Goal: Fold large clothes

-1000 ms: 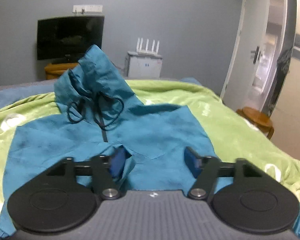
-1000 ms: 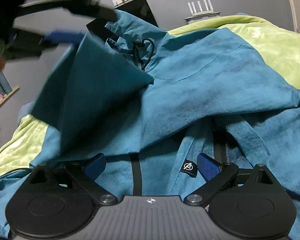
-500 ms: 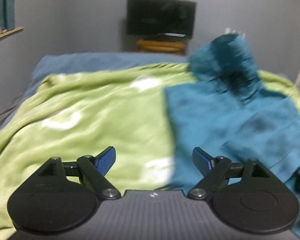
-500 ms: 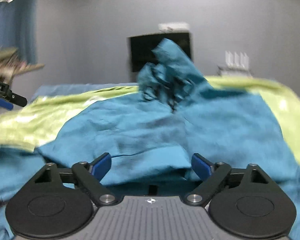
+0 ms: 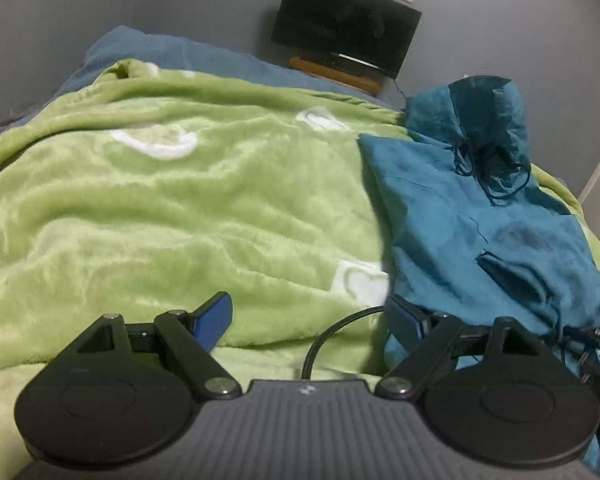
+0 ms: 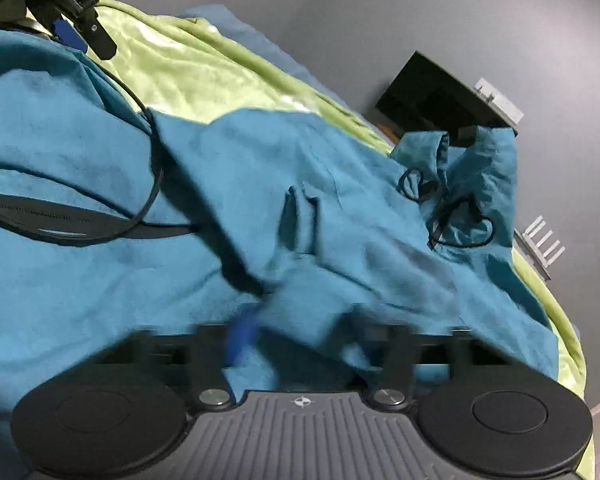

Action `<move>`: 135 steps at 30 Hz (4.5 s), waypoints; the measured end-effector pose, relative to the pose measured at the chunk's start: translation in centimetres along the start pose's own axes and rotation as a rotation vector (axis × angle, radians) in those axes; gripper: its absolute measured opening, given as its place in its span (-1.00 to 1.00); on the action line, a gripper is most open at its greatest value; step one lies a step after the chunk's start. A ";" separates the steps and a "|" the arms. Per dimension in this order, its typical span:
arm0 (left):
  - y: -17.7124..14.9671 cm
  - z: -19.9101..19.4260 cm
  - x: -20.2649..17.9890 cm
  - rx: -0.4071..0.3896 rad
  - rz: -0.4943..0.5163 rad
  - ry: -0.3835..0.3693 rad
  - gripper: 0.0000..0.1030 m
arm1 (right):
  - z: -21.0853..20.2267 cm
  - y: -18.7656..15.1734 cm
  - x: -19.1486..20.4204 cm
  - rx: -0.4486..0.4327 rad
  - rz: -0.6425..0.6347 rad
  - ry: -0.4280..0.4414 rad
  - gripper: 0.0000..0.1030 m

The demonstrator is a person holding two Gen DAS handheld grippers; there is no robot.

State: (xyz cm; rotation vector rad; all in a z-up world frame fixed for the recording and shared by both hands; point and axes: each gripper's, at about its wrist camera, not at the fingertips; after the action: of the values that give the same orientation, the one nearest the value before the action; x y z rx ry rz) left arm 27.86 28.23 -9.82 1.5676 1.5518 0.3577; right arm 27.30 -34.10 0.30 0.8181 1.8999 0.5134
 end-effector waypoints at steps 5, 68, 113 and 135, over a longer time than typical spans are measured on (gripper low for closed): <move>-0.3 -0.3 0.2 -0.026 -0.013 -0.018 0.61 | -1.4 0.1 -7.6 -0.060 0.390 -0.097 -0.99; 2.2 -19.3 -9.9 -0.304 0.048 -0.326 0.82 | -18.2 -11.7 -28.6 -0.064 1.084 -0.311 0.82; -7.1 -18.8 -13.9 0.153 -0.065 -0.445 -0.98 | -25.7 -13.7 -22.9 0.122 0.936 0.056 0.81; -14.7 -21.1 -27.6 0.555 0.324 -0.945 -0.26 | -25.6 -14.0 -23.1 0.121 0.902 0.058 0.79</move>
State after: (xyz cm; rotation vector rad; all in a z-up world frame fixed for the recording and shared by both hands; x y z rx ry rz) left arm -2.19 8.49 1.71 1.9832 0.6650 -0.6347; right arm 6.95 -60.64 16.67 1.7609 1.5386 0.9649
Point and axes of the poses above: each gripper's, at about its wrist camera, not at the fingertips, and z roughly the way its jaws point, x to its left, y to its top, and after that the axes turned 9 degrees about -y, right-handed
